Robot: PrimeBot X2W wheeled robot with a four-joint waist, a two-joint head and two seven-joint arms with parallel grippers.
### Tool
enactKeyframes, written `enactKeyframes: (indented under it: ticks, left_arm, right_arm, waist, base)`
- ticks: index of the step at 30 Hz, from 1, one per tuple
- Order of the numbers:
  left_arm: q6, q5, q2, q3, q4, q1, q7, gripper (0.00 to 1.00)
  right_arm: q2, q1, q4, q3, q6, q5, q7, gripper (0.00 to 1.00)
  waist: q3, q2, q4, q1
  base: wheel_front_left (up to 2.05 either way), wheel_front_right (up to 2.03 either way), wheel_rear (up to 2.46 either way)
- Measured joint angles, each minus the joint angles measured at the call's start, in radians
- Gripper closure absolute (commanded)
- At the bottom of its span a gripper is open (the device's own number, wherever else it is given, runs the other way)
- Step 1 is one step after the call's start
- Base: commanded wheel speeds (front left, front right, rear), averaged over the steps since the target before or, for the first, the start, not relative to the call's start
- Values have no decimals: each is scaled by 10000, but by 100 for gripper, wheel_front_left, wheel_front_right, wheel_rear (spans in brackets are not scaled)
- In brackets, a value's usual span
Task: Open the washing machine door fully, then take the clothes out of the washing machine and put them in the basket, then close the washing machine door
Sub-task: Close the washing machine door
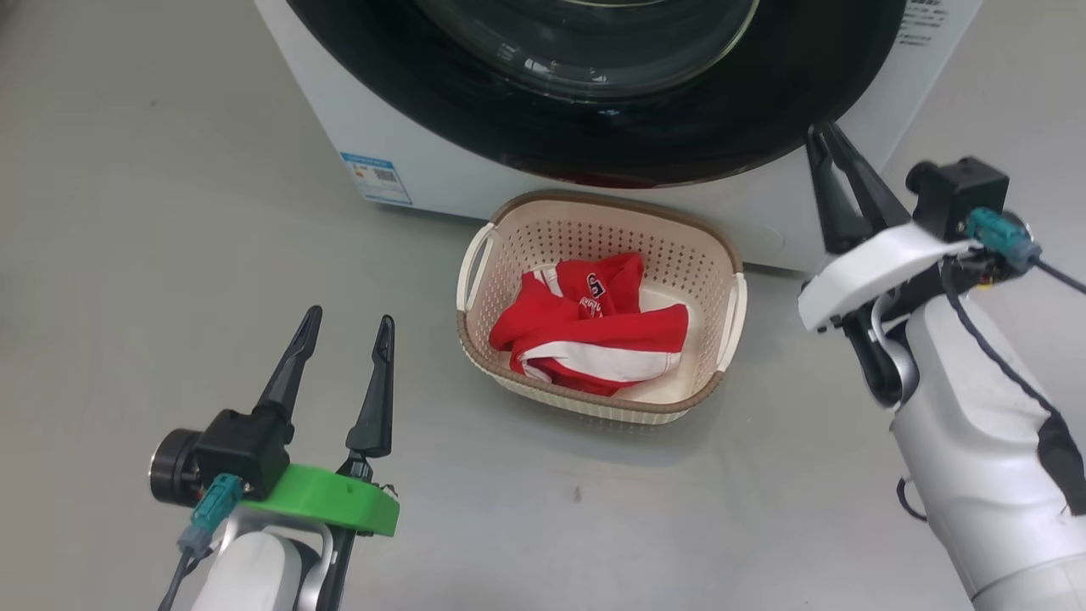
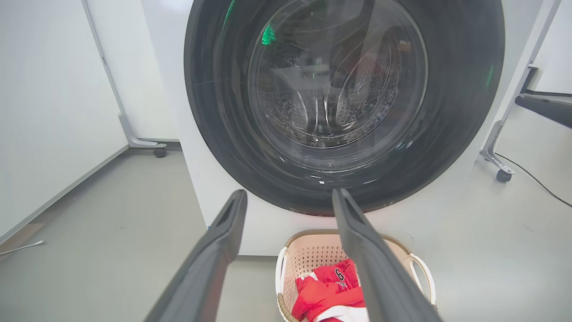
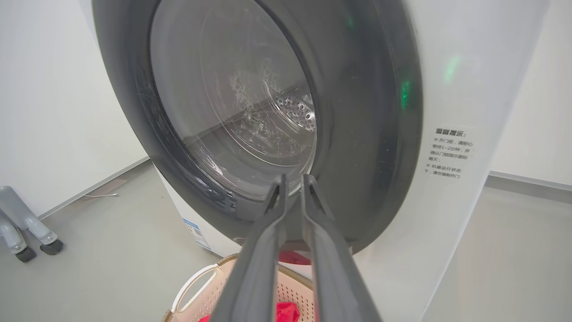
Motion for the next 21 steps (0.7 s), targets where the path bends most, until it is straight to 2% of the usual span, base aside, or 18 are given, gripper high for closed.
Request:
enactKeyframes:
  ticks: [1,9,21]
  left_arm:
    - [0,2,15,12,29,34,0,0]
    - [0,59,232,17,240,439,0,0]
    - [0,151,330,-27,508,1058,0,0]
  right_arm:
    - [17,148,-2,-35,0,19,-2,0]
    - [213,1198,-431,-324,-119,92,-90,0]
    - [447,3293,-1567,-965,-732,259,-121,0]
  waist:
    - [-69,0,-51,0]
    - [-659,0,-462,0]
    - [-1582,0,-1013,0]
  base:
    - [0,0,0]
    - [0,0,0]
    - [0,0,0]
